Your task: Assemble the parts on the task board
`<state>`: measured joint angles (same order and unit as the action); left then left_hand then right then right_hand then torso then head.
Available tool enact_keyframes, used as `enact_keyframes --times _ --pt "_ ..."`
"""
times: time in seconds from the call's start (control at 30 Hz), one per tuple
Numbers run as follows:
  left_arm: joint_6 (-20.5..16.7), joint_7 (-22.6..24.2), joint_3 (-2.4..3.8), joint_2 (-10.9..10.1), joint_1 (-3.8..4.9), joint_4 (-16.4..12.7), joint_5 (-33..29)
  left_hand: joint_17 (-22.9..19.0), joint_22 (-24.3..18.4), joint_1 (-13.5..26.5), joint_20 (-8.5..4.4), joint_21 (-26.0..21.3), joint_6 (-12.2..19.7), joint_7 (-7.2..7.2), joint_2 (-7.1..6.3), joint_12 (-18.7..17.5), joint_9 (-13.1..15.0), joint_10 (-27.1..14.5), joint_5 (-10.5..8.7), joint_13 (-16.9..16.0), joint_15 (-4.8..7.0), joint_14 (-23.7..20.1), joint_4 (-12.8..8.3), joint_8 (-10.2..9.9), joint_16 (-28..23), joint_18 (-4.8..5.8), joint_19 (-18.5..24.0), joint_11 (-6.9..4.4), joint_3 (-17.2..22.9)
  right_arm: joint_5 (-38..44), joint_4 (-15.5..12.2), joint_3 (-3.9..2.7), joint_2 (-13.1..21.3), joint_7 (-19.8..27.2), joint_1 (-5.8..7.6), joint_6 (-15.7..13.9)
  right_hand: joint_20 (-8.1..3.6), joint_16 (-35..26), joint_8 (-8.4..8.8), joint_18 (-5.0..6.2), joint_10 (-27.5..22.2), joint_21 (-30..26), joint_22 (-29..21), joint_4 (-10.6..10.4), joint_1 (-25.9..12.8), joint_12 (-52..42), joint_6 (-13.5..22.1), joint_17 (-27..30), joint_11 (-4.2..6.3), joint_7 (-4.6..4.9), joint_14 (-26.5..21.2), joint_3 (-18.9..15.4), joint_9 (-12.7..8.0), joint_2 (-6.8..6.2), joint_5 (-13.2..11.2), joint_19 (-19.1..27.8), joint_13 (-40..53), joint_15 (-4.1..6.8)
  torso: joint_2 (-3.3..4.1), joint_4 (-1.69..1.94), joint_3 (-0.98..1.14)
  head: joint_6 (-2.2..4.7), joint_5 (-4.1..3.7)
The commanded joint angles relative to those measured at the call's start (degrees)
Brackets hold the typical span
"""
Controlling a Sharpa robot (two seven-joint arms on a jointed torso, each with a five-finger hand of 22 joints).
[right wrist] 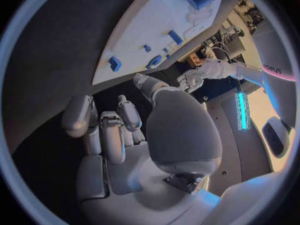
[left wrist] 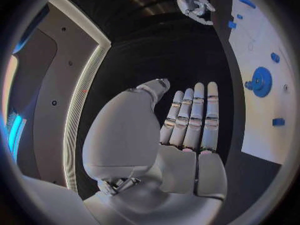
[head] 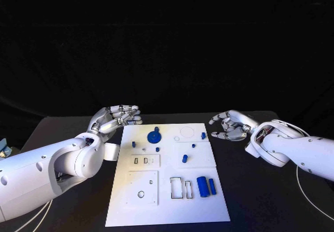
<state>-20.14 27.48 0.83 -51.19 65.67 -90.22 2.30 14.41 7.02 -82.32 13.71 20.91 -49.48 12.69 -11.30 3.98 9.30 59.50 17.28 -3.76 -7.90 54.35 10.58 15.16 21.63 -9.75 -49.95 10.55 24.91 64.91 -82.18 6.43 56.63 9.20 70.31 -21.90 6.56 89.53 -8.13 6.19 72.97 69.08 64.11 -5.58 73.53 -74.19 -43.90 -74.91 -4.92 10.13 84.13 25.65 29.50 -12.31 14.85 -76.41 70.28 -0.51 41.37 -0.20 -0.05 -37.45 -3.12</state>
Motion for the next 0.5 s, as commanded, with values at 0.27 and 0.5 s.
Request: enact_keyframes --times 0.27,0.5 --pt "1.38 0.69 0.02 0.23 -0.03 0.05 -0.01 0.05 -0.06 0.36 0.18 -0.17 0.49 1.33 0.02 -0.23 -0.1 -0.27 -0.22 -0.03 0.03 -0.38 -0.31 -0.36 -0.03 -0.55 0.36 0.12 0.09 0.53 4.01 0.02 -2.87 0.66 -1.55 0.25 0.11 -0.1 0.24 -0.37 0.27 -0.07 0.31 0.21 0.76 -0.27 0.18 -13.24 -0.4 0.17 5.4 -0.1 -0.06 0.29 0.28 -0.04 0.36 -0.42 0.2 0.39 0.37 -0.51 -0.07" --pt "1.48 0.66 0.02 0.37 -0.04 0.14 0.0 0.05 -0.06 0.36 0.18 -0.17 0.49 1.33 0.02 -0.23 -0.1 -0.27 -0.22 -0.03 0.03 -0.38 -0.31 -0.36 -0.03 -0.55 0.36 0.12 0.09 0.46 7.2 0.02 -5.39 -0.49 -1.9 0.05 0.2 0.01 0.18 -0.38 0.44 -0.05 0.36 -0.07 0.45 -0.42 -0.13 -13.57 -0.51 0.29 5.49 -0.22 -0.04 0.53 0.23 -0.12 0.46 -0.53 0.37 0.49 0.54 -0.61 -0.07"
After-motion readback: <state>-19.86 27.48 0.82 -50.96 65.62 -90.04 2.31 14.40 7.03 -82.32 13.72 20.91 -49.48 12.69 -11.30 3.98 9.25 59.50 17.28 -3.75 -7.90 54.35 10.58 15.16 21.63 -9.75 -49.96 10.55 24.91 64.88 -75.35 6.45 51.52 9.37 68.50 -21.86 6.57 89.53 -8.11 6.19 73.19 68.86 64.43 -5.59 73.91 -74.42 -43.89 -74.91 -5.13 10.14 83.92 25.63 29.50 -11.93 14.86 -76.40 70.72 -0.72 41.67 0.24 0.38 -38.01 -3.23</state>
